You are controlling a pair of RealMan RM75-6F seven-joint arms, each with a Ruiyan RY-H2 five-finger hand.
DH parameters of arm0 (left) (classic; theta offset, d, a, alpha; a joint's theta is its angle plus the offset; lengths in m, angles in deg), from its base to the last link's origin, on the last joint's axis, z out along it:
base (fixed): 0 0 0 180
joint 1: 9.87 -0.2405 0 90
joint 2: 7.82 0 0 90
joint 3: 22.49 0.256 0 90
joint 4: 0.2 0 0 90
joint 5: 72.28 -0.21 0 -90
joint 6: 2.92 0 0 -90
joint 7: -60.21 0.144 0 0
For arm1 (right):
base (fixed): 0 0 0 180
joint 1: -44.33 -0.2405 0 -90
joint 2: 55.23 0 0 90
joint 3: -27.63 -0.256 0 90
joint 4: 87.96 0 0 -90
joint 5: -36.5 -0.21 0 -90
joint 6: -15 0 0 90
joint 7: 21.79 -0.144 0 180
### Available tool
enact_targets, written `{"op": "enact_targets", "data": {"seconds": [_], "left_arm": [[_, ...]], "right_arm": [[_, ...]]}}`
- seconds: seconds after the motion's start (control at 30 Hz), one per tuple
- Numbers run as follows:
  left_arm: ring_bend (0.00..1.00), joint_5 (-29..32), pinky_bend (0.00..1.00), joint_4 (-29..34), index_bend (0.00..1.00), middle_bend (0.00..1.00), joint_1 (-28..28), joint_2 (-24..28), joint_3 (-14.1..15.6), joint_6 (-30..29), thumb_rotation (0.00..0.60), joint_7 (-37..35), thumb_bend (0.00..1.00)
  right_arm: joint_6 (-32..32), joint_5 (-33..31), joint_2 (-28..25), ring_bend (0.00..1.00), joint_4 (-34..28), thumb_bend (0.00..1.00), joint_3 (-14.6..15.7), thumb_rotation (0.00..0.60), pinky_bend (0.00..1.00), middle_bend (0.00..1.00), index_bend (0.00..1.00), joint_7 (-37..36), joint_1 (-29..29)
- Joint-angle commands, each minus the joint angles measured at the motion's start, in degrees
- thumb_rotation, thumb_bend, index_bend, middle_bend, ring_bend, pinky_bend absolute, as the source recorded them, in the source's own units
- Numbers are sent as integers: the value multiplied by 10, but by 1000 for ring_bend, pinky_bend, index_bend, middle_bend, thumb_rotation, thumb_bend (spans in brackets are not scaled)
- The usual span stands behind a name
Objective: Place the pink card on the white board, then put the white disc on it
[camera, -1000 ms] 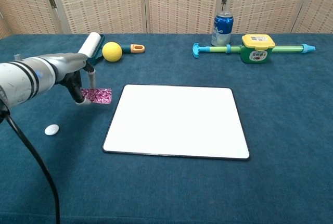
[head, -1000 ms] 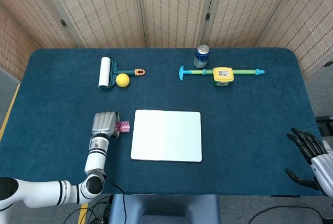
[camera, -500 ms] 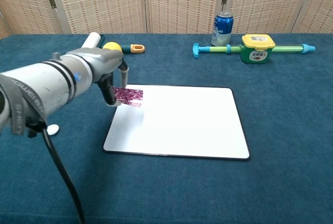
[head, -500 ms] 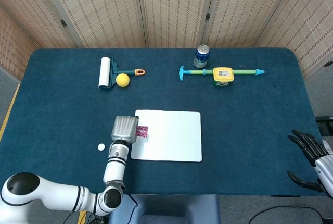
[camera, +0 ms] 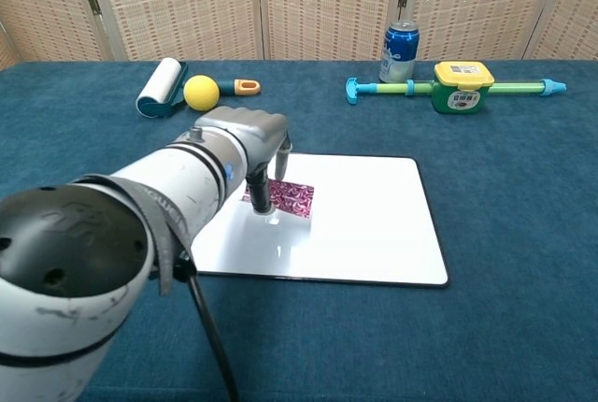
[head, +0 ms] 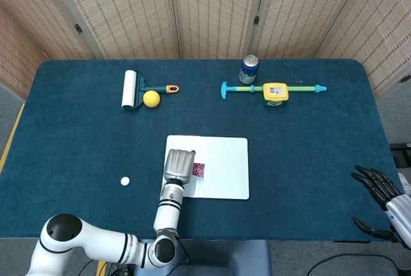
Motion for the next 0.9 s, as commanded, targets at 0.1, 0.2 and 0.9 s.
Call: {"op": "enact_targets", "data": {"seconds": [0.1,0.2,0.9], "left_arm": [[1000,-16,1000,-38,451,1000,10,-21,-10,22,600,-8,326],[1000,-18,1000,-40,450,1000,9,-22,-15,27,600,-8,326],[1000,-43,1000,-27,307,1000,-7,-29,-13,41,600,-23,264]], "right_arm": [[3,-7,0,0,3,204,-1,600,0,0,0,-5,-1],[1,-19,-1,0,8,204,-3,600,0,0,0,-12,2],[-19,-84,2,0,46,203,-29,600,0,0,0,-74,30]]}}
